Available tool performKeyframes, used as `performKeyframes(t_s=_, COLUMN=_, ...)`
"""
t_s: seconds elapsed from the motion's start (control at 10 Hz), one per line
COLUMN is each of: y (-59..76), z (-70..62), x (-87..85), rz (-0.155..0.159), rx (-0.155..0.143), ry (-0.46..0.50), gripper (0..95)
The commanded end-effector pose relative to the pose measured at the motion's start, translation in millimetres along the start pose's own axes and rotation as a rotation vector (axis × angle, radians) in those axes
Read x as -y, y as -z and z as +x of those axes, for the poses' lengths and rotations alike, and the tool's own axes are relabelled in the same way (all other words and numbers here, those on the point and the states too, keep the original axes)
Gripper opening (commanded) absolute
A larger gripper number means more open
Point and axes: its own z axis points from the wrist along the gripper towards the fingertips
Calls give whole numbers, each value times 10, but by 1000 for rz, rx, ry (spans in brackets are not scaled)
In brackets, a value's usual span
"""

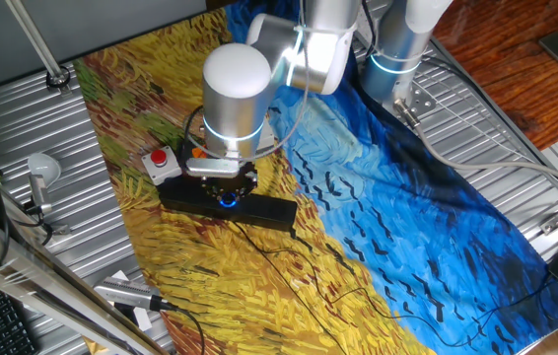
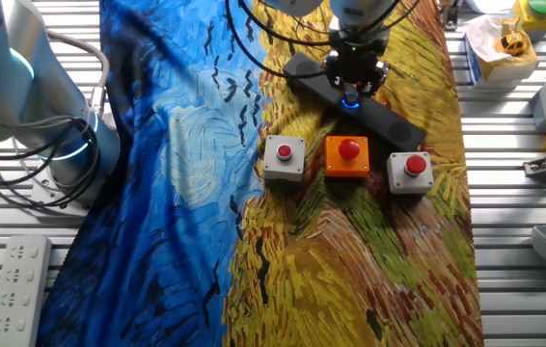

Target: Turn the knob to increase the volume of the speaker

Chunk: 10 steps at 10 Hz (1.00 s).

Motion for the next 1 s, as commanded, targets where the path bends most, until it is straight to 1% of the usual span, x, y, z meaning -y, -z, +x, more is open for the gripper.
performKeyframes(t_s=0.1, y=-29, z=12, x=15, rz=-19, rx=3, ry=-590, gripper=0)
performKeyframes(t_s=0.2, y=-15, z=17, x=14, rz=-32, rx=11, ry=-648, gripper=0)
performKeyframes(t_s=0.3, y=-7, z=23, x=15, rz=-36, rx=14, ry=-684, gripper=0)
performKeyframes(t_s=0.4, y=-6, z=24, x=15, rz=-49, rx=23, ry=-730, gripper=0)
performKeyframes(t_s=0.5, y=0, z=24, x=14, rz=-57, rx=27, ry=-752, gripper=0)
performKeyframes(t_s=0.6, y=2, z=23, x=15, rz=-59, rx=29, ry=-742, gripper=0)
performKeyframes(t_s=0.7, y=11, z=16, x=12, rz=-67, rx=41, ry=-649, gripper=380)
performKeyframes(t_s=0.9, y=57, z=-13, x=-4, rz=-59, rx=41, ry=-533, gripper=760)
performKeyframes(t_s=1.0, y=80, z=-16, x=-9, rz=-56, rx=40, ry=-503, gripper=760)
